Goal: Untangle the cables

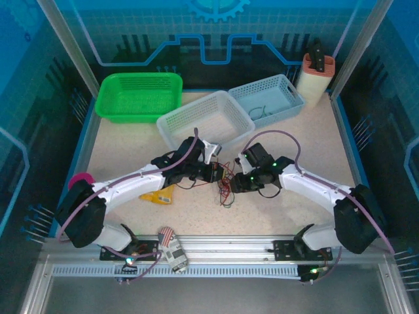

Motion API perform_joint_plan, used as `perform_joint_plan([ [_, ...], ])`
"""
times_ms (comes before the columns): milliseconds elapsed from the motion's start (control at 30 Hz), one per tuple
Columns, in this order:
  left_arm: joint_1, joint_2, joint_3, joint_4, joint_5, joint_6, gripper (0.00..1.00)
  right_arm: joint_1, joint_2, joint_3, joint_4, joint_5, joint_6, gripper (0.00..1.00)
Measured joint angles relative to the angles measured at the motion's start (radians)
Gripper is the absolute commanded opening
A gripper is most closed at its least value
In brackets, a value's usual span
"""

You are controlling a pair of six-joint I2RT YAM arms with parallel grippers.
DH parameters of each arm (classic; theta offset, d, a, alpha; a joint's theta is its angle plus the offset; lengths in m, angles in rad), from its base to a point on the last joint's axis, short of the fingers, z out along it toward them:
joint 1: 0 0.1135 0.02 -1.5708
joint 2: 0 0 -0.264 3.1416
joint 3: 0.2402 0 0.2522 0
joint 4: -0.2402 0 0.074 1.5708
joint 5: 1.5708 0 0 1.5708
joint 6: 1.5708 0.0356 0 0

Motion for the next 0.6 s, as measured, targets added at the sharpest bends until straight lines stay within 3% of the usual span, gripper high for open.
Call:
perform_joint_plan([
  [200, 0.000, 0.000, 0.000, -0.002, -0.003, 0.000, 0.00, 0.005, 0.045, 0.002, 0.042, 0.026, 0.026, 0.00],
  [367, 0.002, -0.010, -0.004, -0.030, -0.024, 0.005, 0.00, -0.018, 0.026, -0.001, 0.036, 0.070, 0.037, 0.00],
  [600, 0.034, -0.099, -0.116, -0.068, -0.034, 0.030, 0.00, -0.215, -0.068, -0.032, 0.006, 0.092, 0.056, 0.00],
])
